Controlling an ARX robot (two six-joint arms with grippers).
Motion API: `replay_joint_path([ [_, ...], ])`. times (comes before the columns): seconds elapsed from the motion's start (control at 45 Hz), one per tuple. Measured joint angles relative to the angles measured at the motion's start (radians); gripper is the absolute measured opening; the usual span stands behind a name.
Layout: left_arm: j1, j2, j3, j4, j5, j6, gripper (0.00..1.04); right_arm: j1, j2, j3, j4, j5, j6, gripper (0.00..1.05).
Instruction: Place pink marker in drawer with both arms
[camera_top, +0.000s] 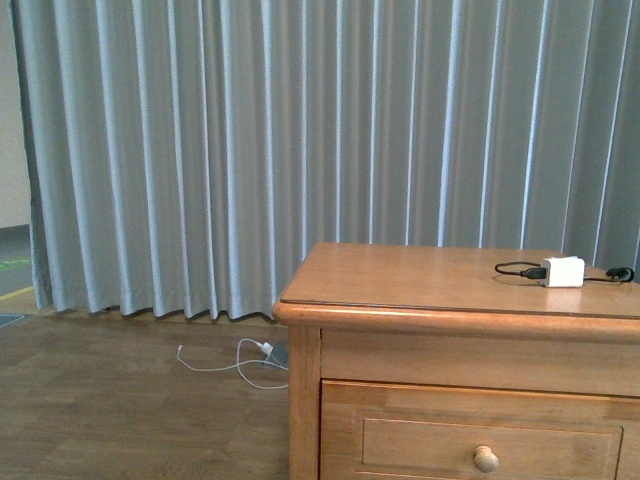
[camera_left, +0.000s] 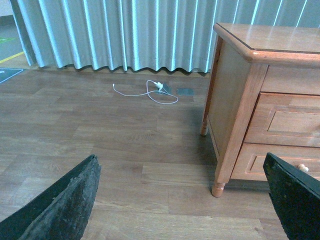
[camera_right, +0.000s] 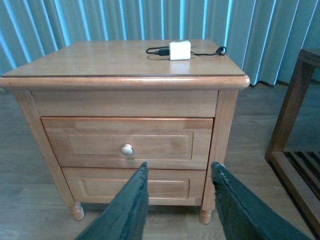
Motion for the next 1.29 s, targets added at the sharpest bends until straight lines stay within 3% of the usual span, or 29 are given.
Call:
replay_joint_path([
  [0.2,0.0,0.0,0.0,0.0,0.0,0.0,0.99,-0.004,-0.066,-0.034,-0.028,-0.004,-0.004,0.01],
  [0.6,0.0,0.0,0.0,0.0,0.0,0.0,0.99,-0.005,-0.189,-0.101,-0.08,-0.006,-0.007,0.01],
  [0.711,0.0,0.0,0.0,0.0,0.0,0.0,0.99,-0.005,-0.344,-0.1,-0.254,-0.007,-0.007,0.01],
  [1.111,0.0,0.0,0.0,0.0,0.0,0.0,0.99,-0.005,-0.365,-0.1,-0.261,-0.007,-0.007,0.01],
  [1.156,0.0,0.0,0.0,0.0,0.0,0.0,0.99,-0.005,-0.365,-0.1,-0.261,-0.007,-0.008,0.05],
  [1.289,0.0,0.0,0.0,0.0,0.0,0.0,0.99,-0.005,-0.365,-0.1,-0.261,-0.007,-0.008,0.3],
])
